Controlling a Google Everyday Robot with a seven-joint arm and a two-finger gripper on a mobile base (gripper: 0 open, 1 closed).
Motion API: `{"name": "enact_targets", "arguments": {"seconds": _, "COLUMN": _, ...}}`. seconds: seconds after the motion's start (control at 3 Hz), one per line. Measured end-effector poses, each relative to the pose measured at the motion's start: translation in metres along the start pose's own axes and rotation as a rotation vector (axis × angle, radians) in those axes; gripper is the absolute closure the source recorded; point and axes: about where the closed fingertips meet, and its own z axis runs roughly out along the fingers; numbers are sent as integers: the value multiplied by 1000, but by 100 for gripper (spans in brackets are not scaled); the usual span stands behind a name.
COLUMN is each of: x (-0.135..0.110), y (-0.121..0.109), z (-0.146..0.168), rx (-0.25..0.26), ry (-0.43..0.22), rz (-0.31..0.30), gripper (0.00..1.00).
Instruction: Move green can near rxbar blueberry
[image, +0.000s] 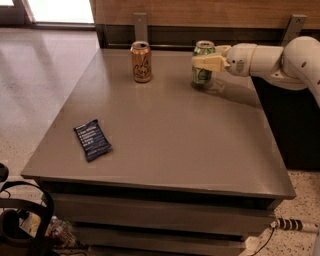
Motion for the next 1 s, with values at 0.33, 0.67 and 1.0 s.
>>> {"name": "enact_targets", "arguments": {"seconds": 0.33, "x": -26, "y": 45, "z": -14, "rx": -21, "ry": -9, "rz": -40, "gripper": 100}}
{"name": "enact_targets", "arguments": {"seconds": 0.67, "x": -25, "y": 101, "z": -12, "rx": -47, "ry": -9, "rz": -64, "gripper": 100}}
{"name": "enact_targets", "arguments": {"seconds": 1.0, "x": -13, "y": 164, "z": -3, "rx": -107, "ry": -4, "rz": -77, "gripper": 100}}
